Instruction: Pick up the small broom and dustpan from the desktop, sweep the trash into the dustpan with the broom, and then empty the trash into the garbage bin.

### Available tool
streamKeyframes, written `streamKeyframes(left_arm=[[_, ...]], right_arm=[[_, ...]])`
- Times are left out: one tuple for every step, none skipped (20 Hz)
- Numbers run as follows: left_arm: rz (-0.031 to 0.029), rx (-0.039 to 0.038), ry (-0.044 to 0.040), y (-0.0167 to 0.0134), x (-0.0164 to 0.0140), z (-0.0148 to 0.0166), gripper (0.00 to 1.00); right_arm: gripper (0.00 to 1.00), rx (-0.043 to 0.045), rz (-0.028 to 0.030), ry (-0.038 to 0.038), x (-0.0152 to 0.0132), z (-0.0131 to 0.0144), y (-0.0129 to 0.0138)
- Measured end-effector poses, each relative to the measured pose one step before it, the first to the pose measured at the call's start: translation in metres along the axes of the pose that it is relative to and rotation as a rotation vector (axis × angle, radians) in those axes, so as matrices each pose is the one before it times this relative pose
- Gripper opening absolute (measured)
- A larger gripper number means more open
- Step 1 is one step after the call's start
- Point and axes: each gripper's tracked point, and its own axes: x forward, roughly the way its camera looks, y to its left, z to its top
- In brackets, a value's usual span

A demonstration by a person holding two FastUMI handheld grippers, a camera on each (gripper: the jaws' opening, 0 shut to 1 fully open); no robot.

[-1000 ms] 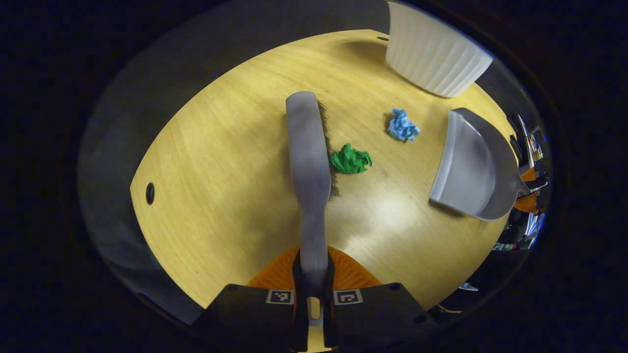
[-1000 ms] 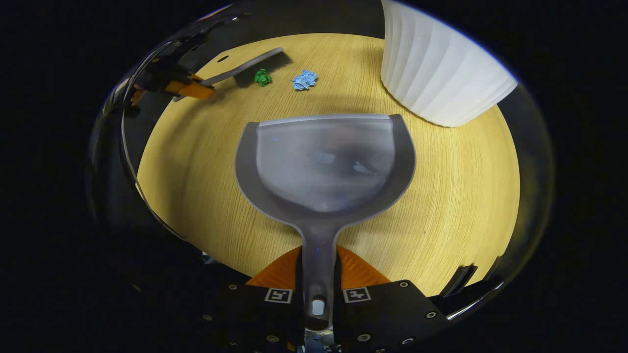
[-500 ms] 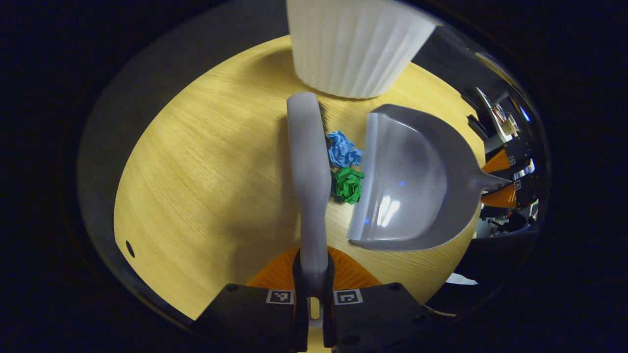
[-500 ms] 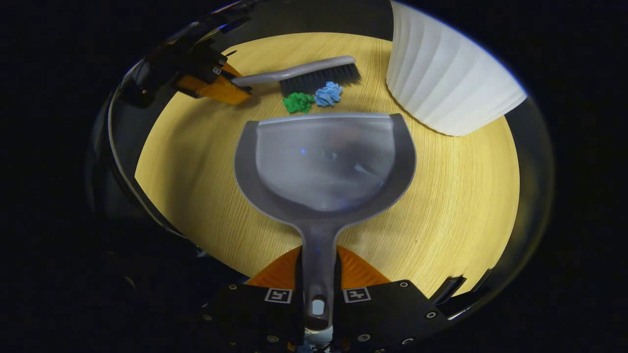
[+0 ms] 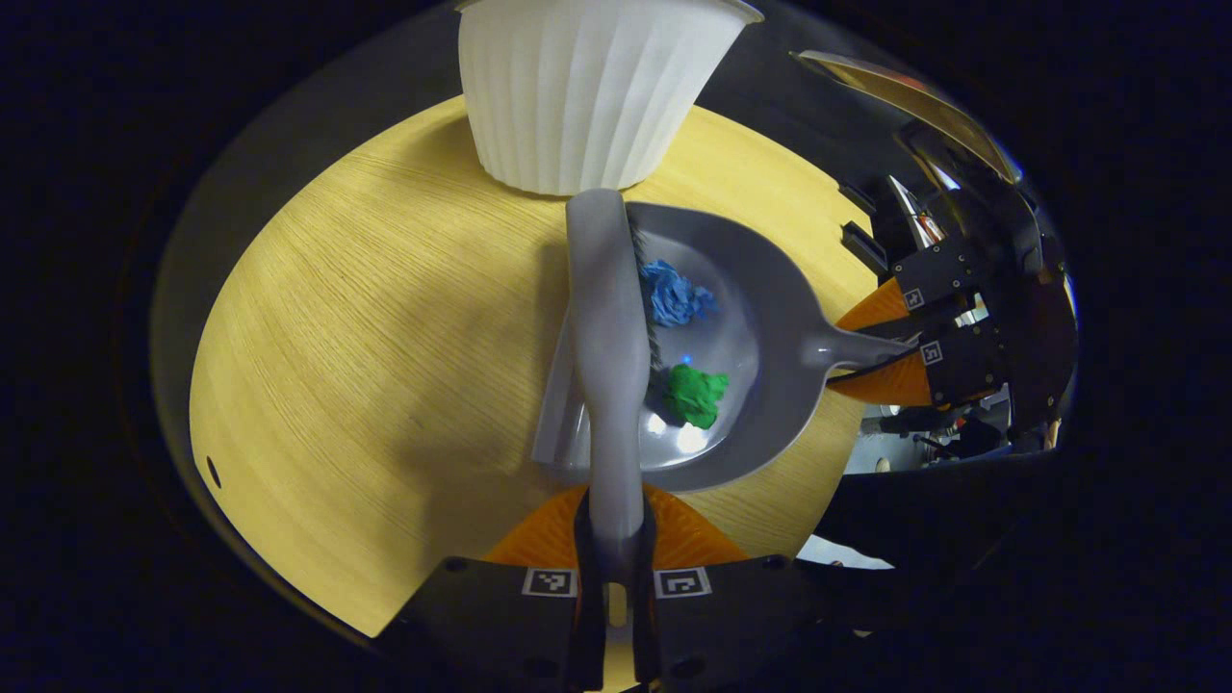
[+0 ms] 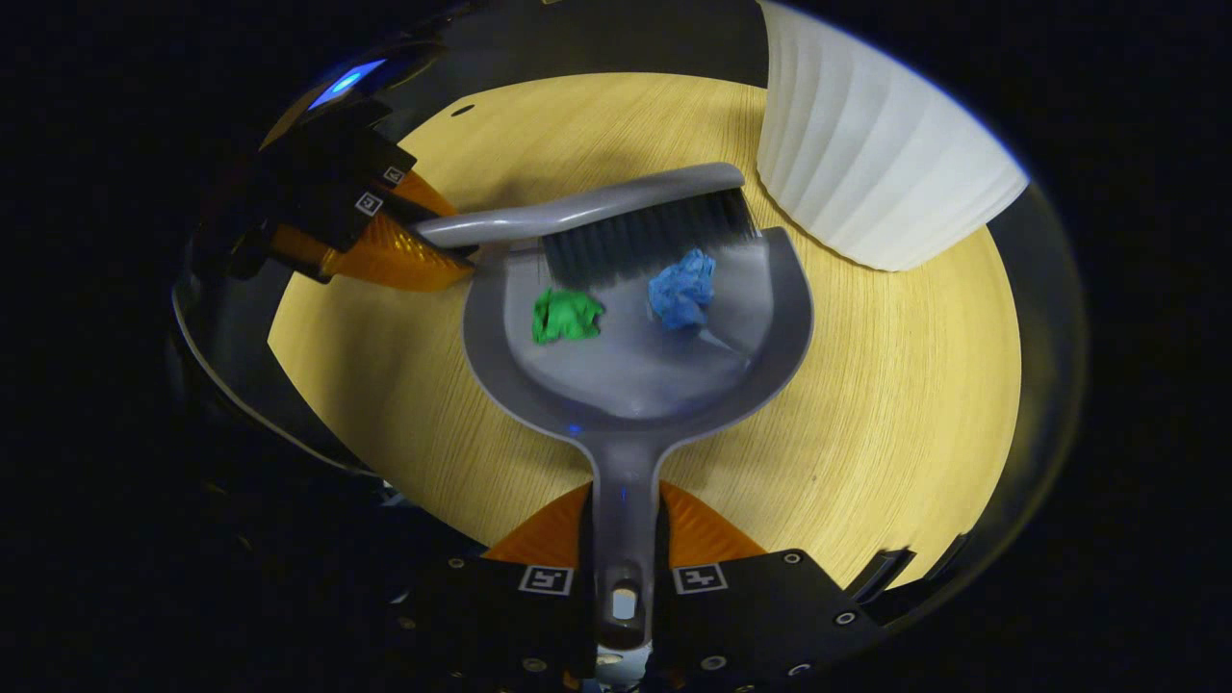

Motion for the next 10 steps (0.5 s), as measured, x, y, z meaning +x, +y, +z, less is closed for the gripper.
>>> streamKeyframes(left_arm=[[0.00300, -0.01828, -0.00803, -0.00104, -0.00029, 0.00118, 0.15], [0.00696, -0.01885, -0.00851, 0.00023, -0.00123, -0.00014, 0.14], [0.01285, -0.01682, -0.00463, 0.00323, -0.00276, -0.00186, 0.15], [0.01221, -0.01230, -0.00505, 0.00422, -0.00286, -0.00079, 0.15], [0.01236, -0.00925, -0.00755, 0.00453, -0.00355, -0.00099, 0.15], [0.01145, -0.00979, -0.00625, 0.00566, -0.00388, -0.00100, 0.15], [0.01097, -0.01432, -0.00537, 0.00654, -0.00433, -0.00014, 0.15], [0.00901, -0.01673, -0.00559, 0.00505, -0.00467, 0.00010, 0.14], [0.00684, -0.01590, -0.00583, 0.00449, -0.00622, 0.00013, 0.14], [0.00955, -0.01062, -0.00704, 0.00437, -0.00271, -0.00164, 0.14]], right_arm=[[0.23, 0.00922, 0.00779, -0.01134, 0.00162, -0.00200, -0.00076], [0.23, 0.00607, 0.00509, -0.00125, 0.00111, -0.00255, -0.00068], [0.23, 0.00130, -0.00198, -0.00436, 0.00043, -0.00085, -0.00081], [0.23, -0.00467, -0.00403, -0.00298, 0.00034, -0.00137, -0.00063], [0.23, -0.00072, -0.00176, -0.00496, 0.00103, -0.00048, 0.00048], [0.23, 0.00157, -0.00078, -0.00478, -0.00081, 0.00085, 0.00019], [0.23, 0.00157, -0.00023, 0.00024, -0.00003, 0.00075, -0.00052], [0.23, 0.00007, -0.00149, -0.00192, 0.00006, 0.00058, 0.00002], [0.23, 0.00025, -0.00296, -0.00416, 0.00007, 0.00050, -0.00027], [0.23, 0.00070, -0.00167, -0.00566, -0.00021, 0.00084, -0.00037]])
